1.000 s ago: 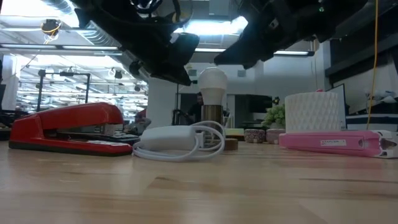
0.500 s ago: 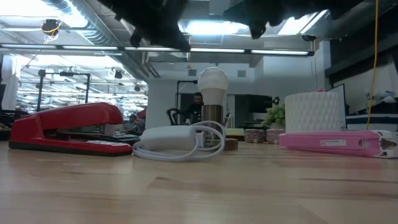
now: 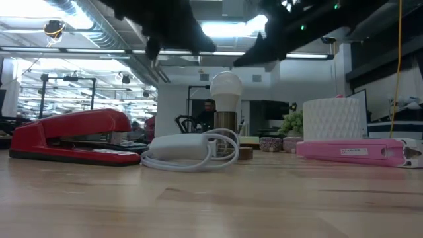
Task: Screw lightbulb
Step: Insert the white lightbulb into the golden lamp, then remove the white lightbulb from the golden lamp
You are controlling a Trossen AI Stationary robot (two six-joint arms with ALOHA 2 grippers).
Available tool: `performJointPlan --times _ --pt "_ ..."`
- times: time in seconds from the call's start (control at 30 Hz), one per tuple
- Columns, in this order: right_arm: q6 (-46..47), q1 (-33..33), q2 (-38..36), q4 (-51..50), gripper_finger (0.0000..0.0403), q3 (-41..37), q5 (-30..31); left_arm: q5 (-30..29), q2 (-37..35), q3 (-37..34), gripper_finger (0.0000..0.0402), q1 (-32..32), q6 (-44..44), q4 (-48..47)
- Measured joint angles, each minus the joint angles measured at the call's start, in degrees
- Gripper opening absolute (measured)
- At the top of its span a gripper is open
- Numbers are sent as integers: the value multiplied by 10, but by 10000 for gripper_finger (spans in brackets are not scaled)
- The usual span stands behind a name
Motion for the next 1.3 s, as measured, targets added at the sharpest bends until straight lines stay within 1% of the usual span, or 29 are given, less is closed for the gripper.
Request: performJointPlan --times 0.1,0.17,0.27,0.43,0.5,0.63,0.77,0.97,1.2,1.3 --pt "18 -1 20 -9 7 0 -12 -6 27 0 0 4 -11 0" --pt "18 -1 27 -11 7 0 -13 -15 41 0 0 12 -12 0" --pt "33 0 30 -22 7 0 -31 -27 56 0 0 23 -11 5" --pt "65 0 30 -38 7 0 -61 -46 62 0 0 39 -11 3" --pt "75 -1 30 -41 7 0 -84 -47 62 0 0 42 -11 1" --pt "94 -1 29 -46 7 0 -98 -56 62 0 0 43 -11 -2" --pt "93 -1 29 -46 7 0 -99 -69 62 0 0 43 -11 -6" --pt "75 0 13 -52 7 0 -78 -108 60 0 0 36 -5 0" --pt "62 0 -36 -48 7 0 -71 -138 23 0 0 30 49 19" --pt "66 0 -58 -46 7 0 -103 -140 5 0 0 36 75 19"
